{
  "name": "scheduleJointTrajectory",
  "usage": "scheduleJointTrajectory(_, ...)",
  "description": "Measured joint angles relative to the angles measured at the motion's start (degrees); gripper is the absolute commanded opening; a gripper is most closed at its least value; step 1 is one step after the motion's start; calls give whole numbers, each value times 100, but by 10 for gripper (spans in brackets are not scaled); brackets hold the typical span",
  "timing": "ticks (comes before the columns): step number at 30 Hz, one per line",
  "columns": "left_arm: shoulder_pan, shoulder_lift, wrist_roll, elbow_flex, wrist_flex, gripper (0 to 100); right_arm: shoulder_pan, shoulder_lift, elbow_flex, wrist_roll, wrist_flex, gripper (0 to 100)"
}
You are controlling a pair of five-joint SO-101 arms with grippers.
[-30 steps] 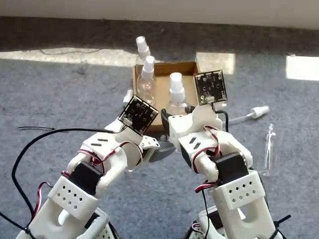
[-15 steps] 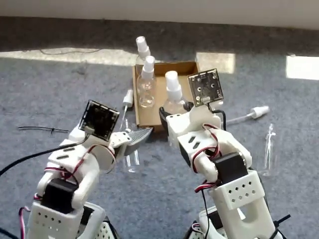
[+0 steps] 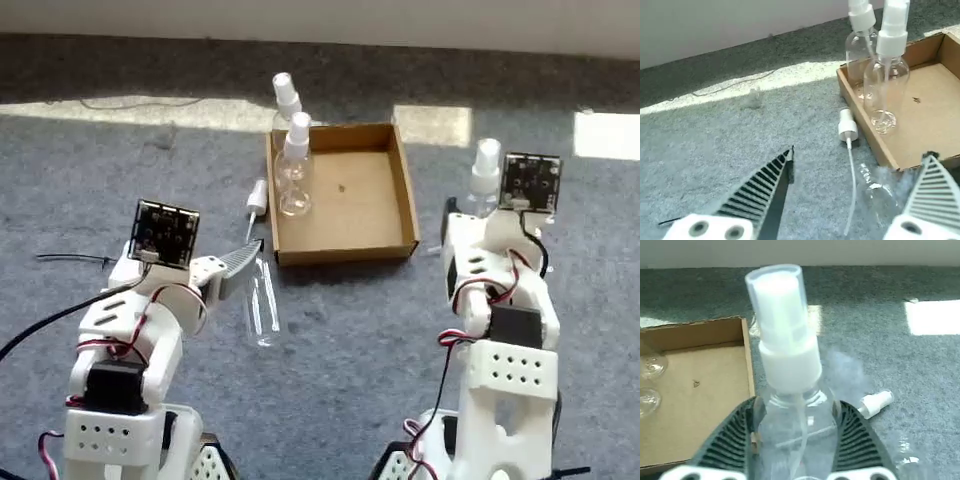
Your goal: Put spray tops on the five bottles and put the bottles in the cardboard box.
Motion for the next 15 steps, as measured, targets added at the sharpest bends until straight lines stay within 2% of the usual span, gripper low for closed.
scheduleJointTrajectory(5,-1196,0,0,53,-158,347,-1301,0,35,-325,-176,4)
scheduleJointTrajectory(10,-2523,0,-325,695,-211,347,-2505,9,35,-536,-1257,4)
scheduleJointTrajectory(15,-3279,-26,-818,1582,-211,347,-3262,18,290,-554,-2611,4)
